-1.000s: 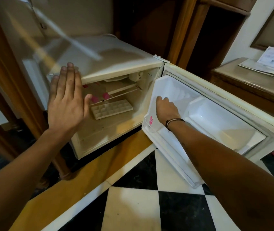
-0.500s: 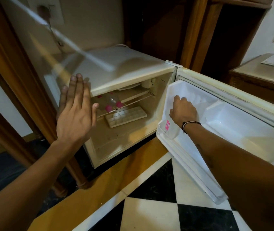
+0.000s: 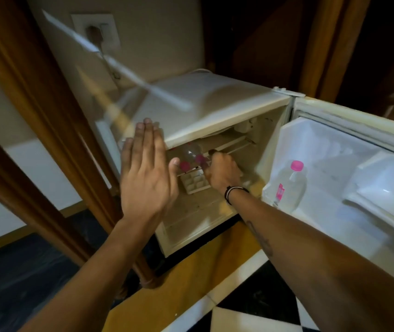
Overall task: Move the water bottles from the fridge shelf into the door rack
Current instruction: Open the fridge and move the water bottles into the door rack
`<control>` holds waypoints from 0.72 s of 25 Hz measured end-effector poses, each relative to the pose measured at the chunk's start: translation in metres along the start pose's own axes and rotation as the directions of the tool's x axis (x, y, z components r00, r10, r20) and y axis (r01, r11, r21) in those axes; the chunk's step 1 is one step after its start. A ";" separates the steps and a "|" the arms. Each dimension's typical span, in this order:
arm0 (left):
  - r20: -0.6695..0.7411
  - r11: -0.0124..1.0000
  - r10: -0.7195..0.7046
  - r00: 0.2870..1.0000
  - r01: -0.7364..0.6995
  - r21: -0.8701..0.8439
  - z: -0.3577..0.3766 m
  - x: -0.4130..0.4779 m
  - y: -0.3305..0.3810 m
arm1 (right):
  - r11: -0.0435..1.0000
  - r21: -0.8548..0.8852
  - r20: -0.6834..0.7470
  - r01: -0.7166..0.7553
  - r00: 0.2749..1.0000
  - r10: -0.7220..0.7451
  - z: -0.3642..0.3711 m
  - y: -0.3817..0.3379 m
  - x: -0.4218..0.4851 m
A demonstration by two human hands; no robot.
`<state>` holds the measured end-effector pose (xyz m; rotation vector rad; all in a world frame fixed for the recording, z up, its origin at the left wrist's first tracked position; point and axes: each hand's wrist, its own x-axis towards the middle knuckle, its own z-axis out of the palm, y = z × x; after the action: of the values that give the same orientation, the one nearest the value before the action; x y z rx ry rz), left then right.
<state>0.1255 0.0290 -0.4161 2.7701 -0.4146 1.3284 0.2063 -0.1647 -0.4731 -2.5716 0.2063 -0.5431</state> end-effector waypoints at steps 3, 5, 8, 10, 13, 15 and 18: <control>0.038 1.000 0.018 0.999 -0.018 -0.009 -0.008 0.002 0.001 | 0.994 0.036 0.009 -0.102 0.995 0.102 0.021 -0.010 0.018; 0.079 0.999 0.050 0.996 -0.052 0.017 -0.012 0.001 -0.006 | 0.989 0.082 0.024 -0.124 0.992 0.122 0.029 -0.018 0.024; 0.072 0.998 0.064 0.995 -0.066 0.025 -0.012 0.002 -0.009 | 0.983 0.066 0.015 -0.173 0.985 0.172 0.031 -0.022 0.025; 0.051 0.998 0.058 0.997 -0.059 0.021 -0.009 0.000 -0.009 | 0.971 0.091 0.012 -0.219 0.976 0.219 0.024 -0.021 0.018; 0.023 0.999 0.014 1.000 -0.015 0.044 -0.004 -0.007 -0.013 | 0.943 0.220 -0.023 -0.250 0.965 0.261 0.001 -0.008 0.005; 0.018 0.999 0.007 1.000 -0.008 0.043 -0.004 -0.015 -0.018 | 0.909 0.349 -0.046 -0.228 0.964 0.260 -0.029 0.005 -0.005; 0.024 0.999 0.007 1.000 -0.008 0.035 -0.003 -0.018 -0.020 | 0.862 0.488 -0.117 -0.134 0.969 0.217 -0.083 0.025 -0.021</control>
<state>0.1176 0.0524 -0.4270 2.8181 -0.4074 1.3181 0.1510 -0.2176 -0.4264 -2.0031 0.3194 -0.6502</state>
